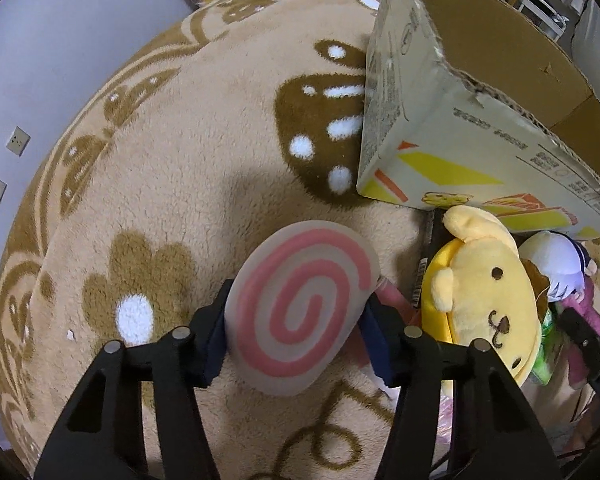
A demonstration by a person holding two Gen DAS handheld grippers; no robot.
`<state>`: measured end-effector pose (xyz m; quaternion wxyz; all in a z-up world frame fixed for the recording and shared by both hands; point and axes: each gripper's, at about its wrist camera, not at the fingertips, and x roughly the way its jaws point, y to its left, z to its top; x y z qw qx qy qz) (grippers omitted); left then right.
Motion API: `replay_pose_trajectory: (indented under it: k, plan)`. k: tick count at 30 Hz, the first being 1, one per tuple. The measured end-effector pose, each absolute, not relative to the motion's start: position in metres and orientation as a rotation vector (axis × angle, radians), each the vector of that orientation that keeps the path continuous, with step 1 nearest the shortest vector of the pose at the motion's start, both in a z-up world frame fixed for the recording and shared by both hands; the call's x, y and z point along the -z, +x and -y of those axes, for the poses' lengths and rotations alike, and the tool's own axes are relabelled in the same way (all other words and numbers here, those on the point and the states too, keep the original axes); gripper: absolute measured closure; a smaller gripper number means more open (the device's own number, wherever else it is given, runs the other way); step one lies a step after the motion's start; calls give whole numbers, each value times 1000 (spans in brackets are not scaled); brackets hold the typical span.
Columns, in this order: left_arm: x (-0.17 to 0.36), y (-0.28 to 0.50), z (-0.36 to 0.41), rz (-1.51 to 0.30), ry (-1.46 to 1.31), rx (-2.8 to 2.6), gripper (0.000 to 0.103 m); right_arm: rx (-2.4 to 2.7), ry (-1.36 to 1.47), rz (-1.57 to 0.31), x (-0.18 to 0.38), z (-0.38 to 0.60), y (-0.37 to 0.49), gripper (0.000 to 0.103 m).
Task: Organize soft objects
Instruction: 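Close the left tool on the swirl cushion while the right tool grasps the pink bear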
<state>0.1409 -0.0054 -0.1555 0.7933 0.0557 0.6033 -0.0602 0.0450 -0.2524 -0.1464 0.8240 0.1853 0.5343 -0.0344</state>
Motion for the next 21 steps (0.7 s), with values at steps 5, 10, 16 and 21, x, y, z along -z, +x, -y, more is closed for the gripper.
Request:
replay_pose_trajectory:
  k: [5, 10, 16, 21]
  plan:
    - [151, 138, 6, -1287, 134, 121, 48, 86, 398, -1126, 143, 255, 43, 38]
    - [144, 130, 12, -1253, 184, 101, 53, 117, 403, -1119, 138, 264, 37, 38]
    - [140, 125, 17, -1240, 177, 114, 61, 126, 374, -1069, 124, 258, 29, 38]
    - [127, 124, 13, -1189, 135, 113, 65, 129, 377, -1008, 110, 260, 21, 38]
